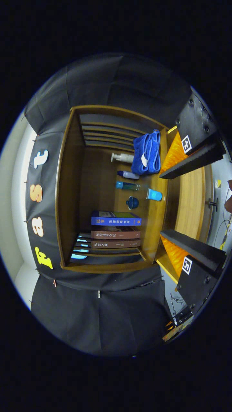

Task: Pull open the drawer, take out the items inside it, and place them on the countertop above the cabinet.

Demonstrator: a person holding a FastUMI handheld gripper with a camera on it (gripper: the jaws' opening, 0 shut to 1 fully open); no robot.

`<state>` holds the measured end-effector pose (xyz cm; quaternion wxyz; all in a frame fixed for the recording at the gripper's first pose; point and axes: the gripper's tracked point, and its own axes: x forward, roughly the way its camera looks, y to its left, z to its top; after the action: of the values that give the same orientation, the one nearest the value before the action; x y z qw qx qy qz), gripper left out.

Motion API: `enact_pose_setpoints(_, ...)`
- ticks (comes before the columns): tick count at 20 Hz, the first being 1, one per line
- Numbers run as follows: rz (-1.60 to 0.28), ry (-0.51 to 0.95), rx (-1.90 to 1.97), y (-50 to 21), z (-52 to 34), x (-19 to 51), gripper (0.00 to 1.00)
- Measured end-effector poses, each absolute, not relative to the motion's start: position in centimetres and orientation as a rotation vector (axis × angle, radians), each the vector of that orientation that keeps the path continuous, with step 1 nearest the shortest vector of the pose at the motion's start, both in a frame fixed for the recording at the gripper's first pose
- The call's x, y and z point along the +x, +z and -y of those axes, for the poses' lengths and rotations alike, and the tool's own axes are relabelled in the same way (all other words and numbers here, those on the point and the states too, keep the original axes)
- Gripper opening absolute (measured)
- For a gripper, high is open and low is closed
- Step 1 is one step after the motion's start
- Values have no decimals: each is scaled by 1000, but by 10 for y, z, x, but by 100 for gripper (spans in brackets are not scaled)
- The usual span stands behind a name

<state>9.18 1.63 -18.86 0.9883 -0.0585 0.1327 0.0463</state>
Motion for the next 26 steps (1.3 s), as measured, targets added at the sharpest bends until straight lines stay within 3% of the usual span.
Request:
enact_pose_setpoints(7,-269,8,-107,-272,6,41,99)
enact_pose_setpoints(12,-344,-14,-109,-330,19,43,100)
enact_pose_setpoints(26,-380,-31,-118,-364,28,62,100)
